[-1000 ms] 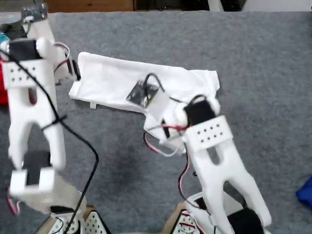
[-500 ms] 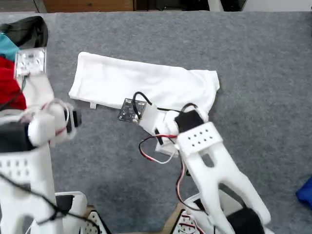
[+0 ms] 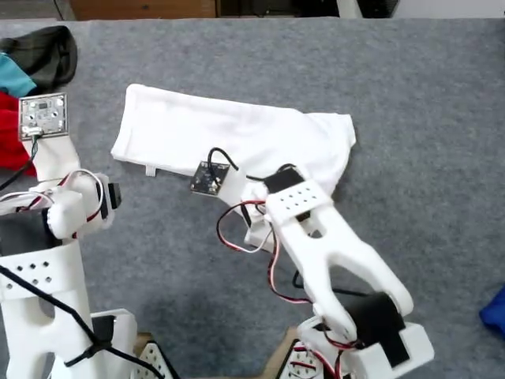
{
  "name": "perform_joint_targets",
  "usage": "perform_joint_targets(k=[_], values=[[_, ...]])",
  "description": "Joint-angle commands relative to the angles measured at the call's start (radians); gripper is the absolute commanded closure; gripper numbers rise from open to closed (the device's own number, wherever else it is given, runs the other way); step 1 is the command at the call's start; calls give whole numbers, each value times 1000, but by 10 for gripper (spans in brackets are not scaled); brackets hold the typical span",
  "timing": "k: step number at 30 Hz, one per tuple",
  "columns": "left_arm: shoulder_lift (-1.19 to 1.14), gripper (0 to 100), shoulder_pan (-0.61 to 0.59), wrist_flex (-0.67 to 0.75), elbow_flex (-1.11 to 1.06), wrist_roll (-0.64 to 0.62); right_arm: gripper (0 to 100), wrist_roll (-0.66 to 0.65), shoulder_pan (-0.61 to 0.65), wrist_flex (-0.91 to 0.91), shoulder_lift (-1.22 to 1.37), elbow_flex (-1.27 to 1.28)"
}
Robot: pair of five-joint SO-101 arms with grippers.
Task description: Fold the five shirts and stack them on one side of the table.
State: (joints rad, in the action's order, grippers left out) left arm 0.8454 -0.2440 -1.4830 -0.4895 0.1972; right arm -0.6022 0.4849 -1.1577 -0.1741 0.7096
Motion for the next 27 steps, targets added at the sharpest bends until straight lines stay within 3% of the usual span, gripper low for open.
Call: perform_joint_targets(k=[1,12,24,27], values=[[18,816,-9,23,3,8,793,12,8,31,19,-24],[16,816,-14,18,3,52,796,11,-21,107,193,-33],[16,816,-15,17,3,55,798,9,-76,72,329,-117],[16,816,-15,17,3,55,850,9,-77,72,331,-117]])
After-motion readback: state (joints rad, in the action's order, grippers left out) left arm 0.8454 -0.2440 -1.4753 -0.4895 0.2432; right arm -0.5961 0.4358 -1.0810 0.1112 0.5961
